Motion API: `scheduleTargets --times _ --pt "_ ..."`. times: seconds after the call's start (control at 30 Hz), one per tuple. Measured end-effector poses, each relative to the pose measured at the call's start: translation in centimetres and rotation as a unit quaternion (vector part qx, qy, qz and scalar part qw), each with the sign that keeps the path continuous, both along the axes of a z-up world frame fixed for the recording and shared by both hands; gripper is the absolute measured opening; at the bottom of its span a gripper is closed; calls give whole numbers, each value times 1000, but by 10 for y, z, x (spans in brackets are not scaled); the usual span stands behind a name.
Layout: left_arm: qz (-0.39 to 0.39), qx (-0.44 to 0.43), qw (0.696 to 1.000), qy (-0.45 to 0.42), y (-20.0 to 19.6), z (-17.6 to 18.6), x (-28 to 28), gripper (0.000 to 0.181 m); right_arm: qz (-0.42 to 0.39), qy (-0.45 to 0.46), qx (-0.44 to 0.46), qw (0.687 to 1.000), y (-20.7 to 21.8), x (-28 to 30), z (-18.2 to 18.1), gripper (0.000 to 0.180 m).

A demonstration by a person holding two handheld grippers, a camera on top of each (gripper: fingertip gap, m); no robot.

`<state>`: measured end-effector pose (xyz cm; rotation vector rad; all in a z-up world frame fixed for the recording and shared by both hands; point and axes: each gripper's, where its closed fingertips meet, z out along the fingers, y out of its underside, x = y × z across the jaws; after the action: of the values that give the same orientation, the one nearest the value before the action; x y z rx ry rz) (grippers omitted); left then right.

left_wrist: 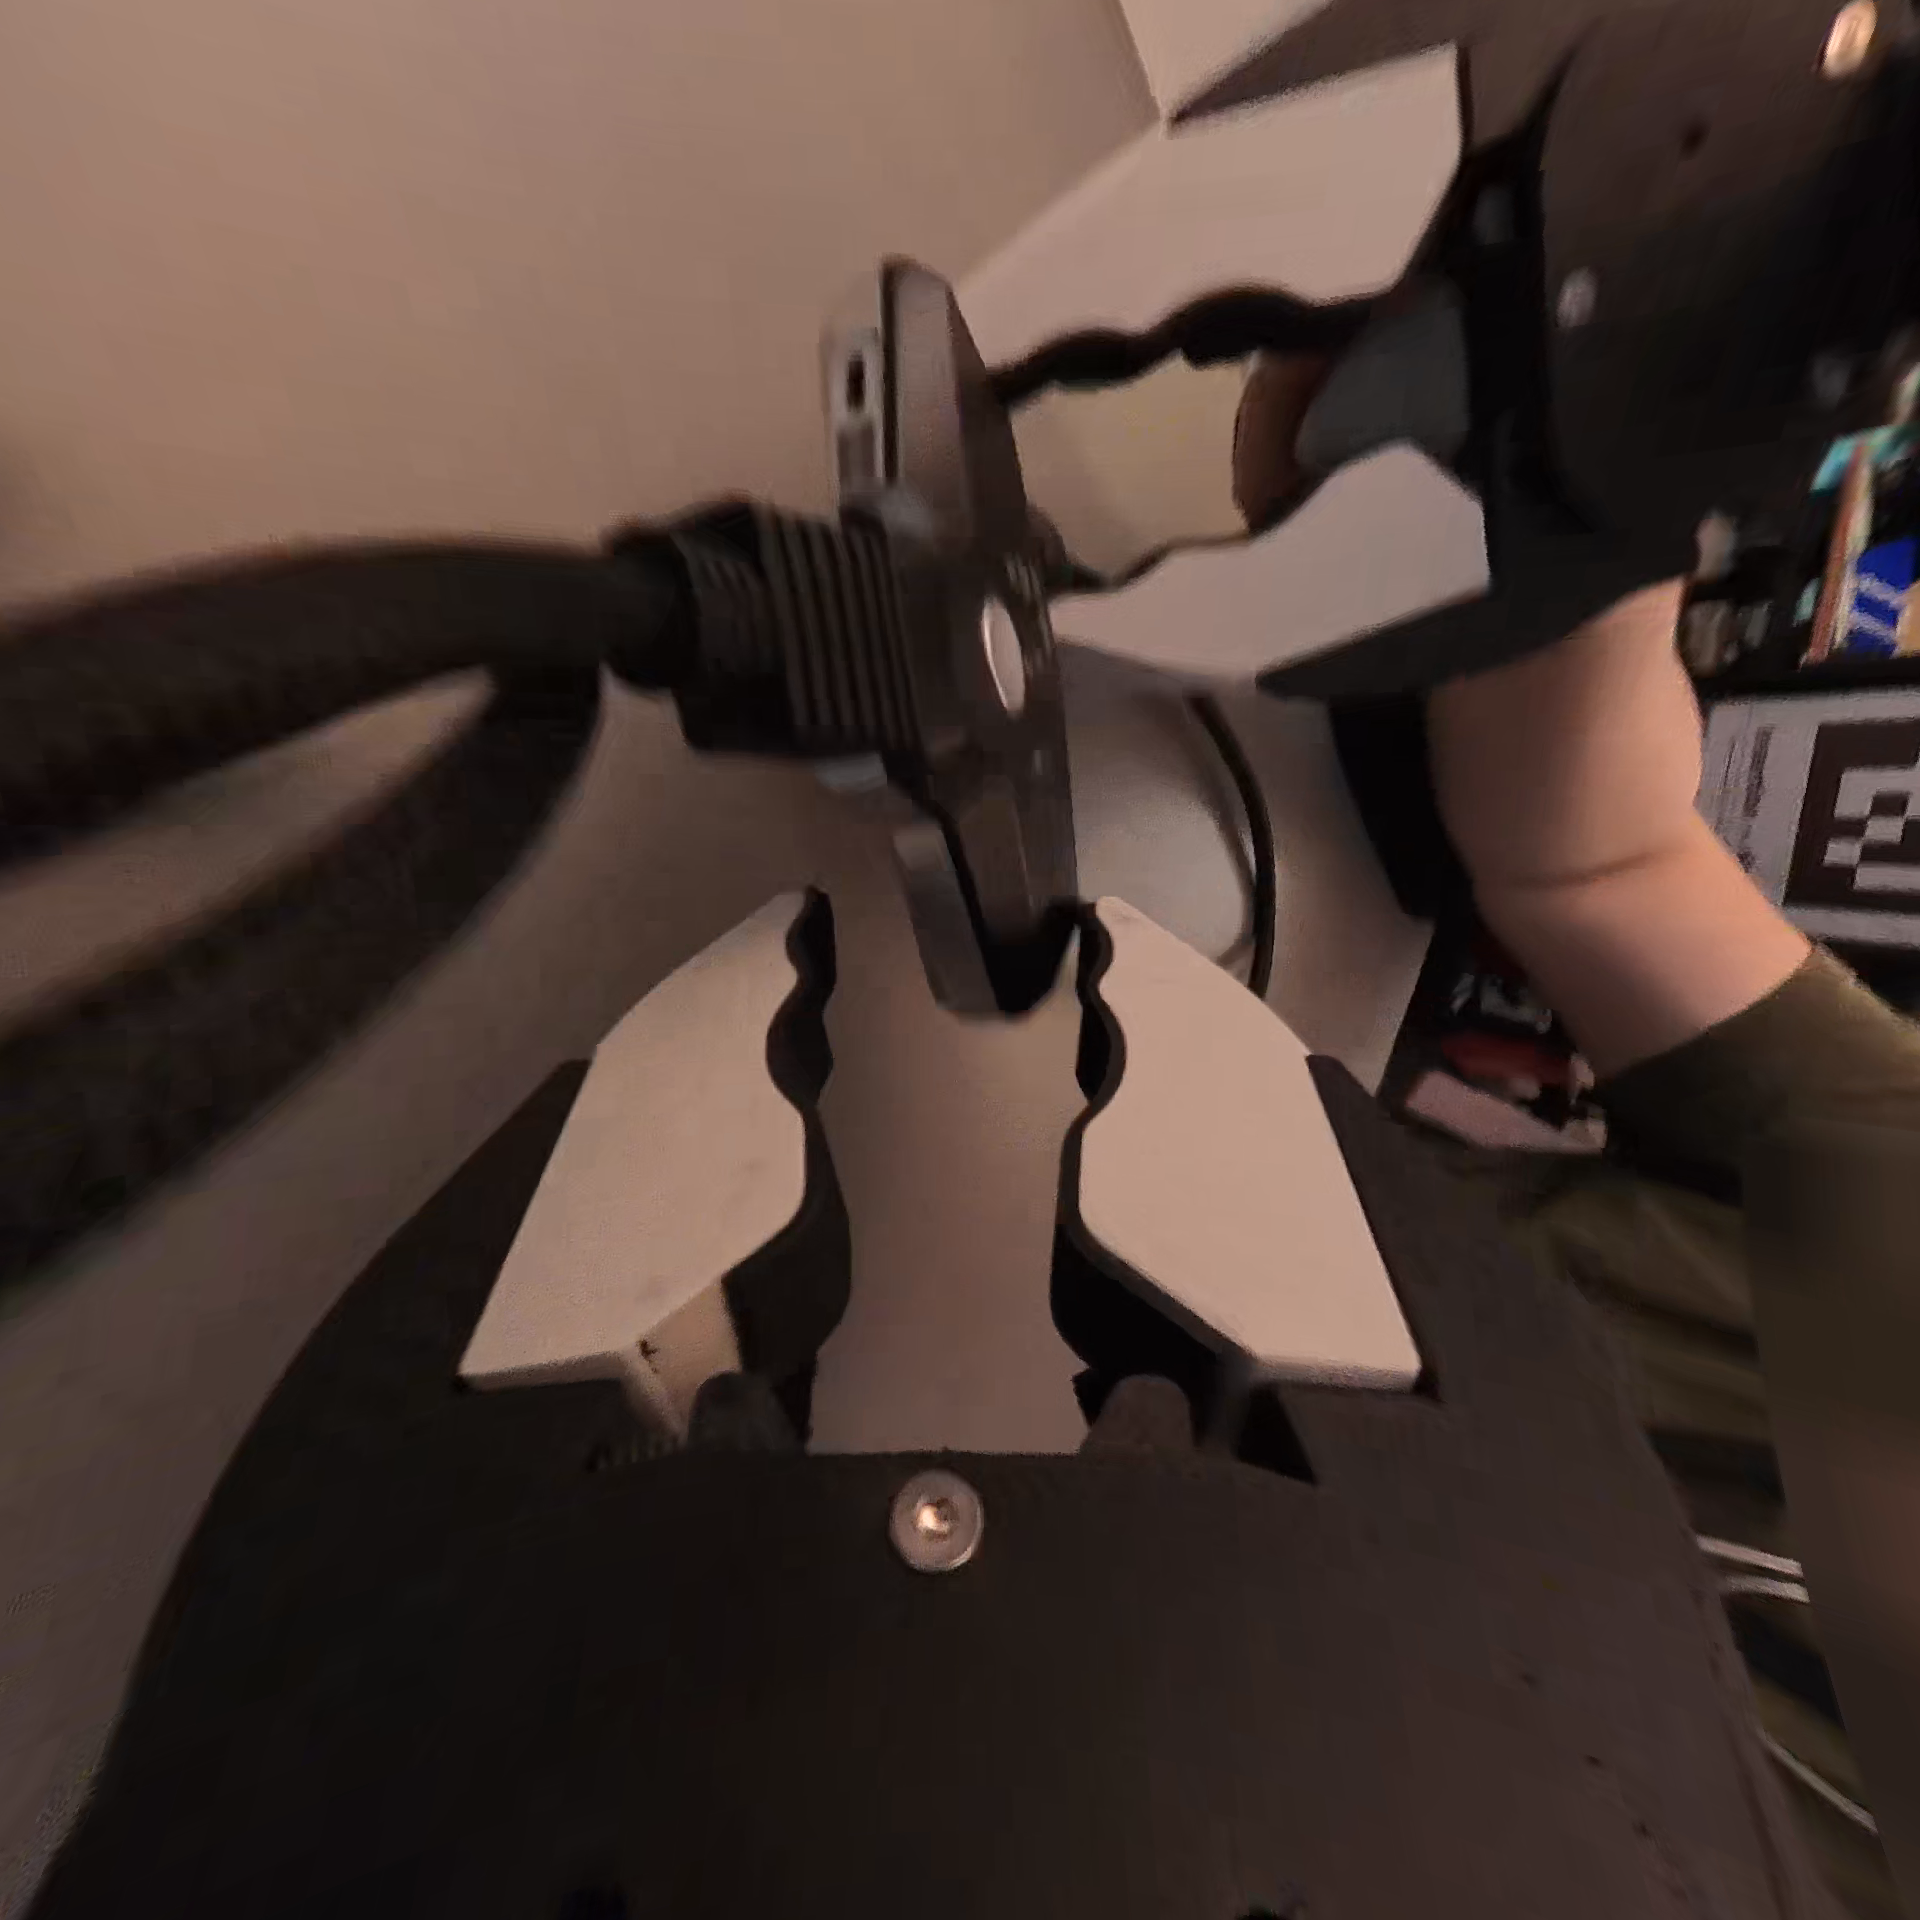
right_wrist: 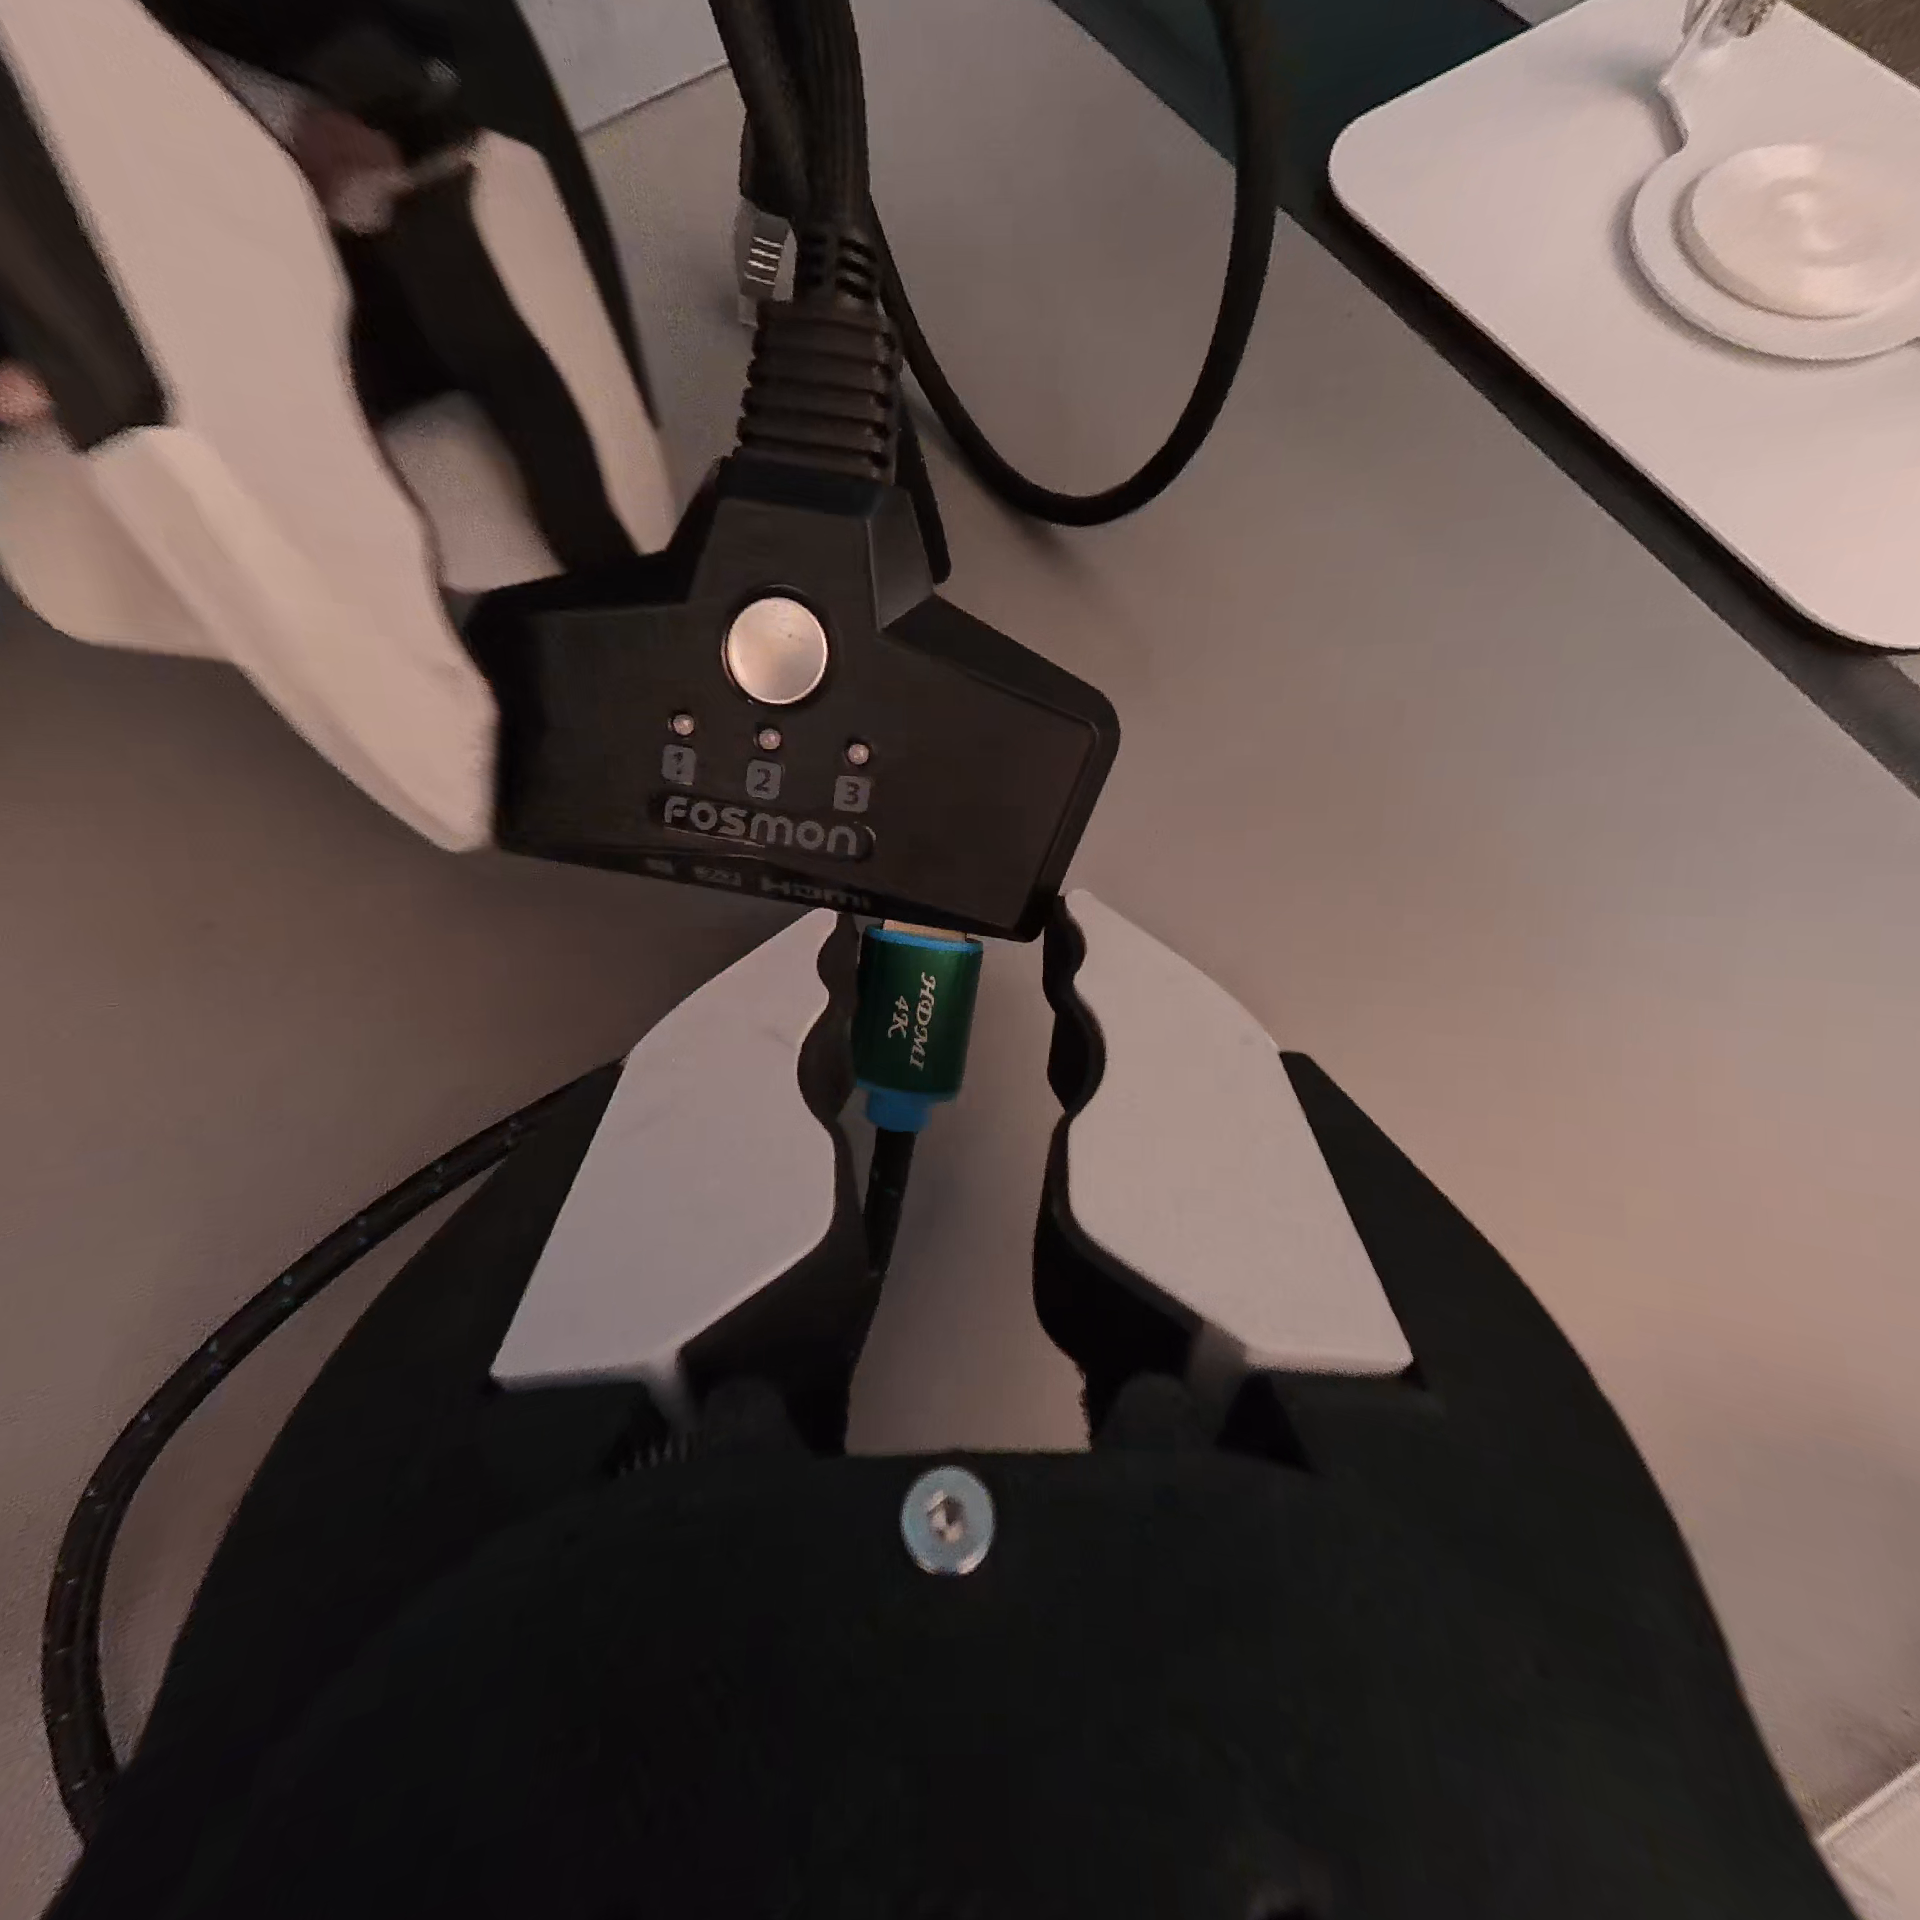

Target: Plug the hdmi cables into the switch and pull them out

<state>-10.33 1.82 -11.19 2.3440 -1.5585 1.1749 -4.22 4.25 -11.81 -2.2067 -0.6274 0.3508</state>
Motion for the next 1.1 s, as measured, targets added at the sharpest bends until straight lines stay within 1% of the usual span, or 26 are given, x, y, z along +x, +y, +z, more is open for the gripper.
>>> scheduleTargets --times 0.17,0.23,0.33,0.4,0.43,0.5,0.57,0.67,0.77,0.83,0.9,0.93,0.97,1.0,1.03,1.1 --pt "-53 44 995 78 -6 11 -49 42 4 3 -27 1000 -3 0 -11 35" --pt "-52 55 995 60 -5 28 -57 40 10 2 -39 999 -5 0 -15 35" --pt "-35 84 996 -2 -2 70 -68 39 17 -3 -59 998 -9 0 -20 35" --pt "-3 132 990 -49 8 104 -82 39 17 -12 -67 998 -11 0 -23 35" --pt "25 165 983 -71 17 121 -92 39 17 -18 -72 997 -12 1 -24 35" --pt "100 234 961 -107 42 153 -118 39 18 -34 -68 997 -13 2 -23 36" --pt "180 287 931 -132 67 178 -149 40 17 -50 -62 997 -13 5 -18 43" --pt "259 343 890 -149 96 198 -193 40 15 -66 -45 997 -16 8 0 54" --pt "287 369 871 -154 117 199 -219 43 19 -68 -23 997 -22 9 26 60" --pt "278 392 856 -190 131 205 -218 43 19 -65 3 998 -24 10 44 60" --pt "241 429 832 -256 146 219 -203 42 17 -55 26 998 -24 12 60 59" --pt "217 444 820 -288 151 222 -196 38 16 -51 36 998 -24 14 65 58" --pt "196 457 813 -304 159 219 -192 39 15 -50 45 998 -23 15 69 58" --pt "177 470 813 -294 169 210 -192 42 14 -51 52 997 -21 17 71 57" --pt "154 479 822 -267 178 198 -194 41 12 -57 55 997 -20 19 71 57" --pt "88 486 845 -206 182 170 -202 44 12 -64 55 996 -18 23 67 57"
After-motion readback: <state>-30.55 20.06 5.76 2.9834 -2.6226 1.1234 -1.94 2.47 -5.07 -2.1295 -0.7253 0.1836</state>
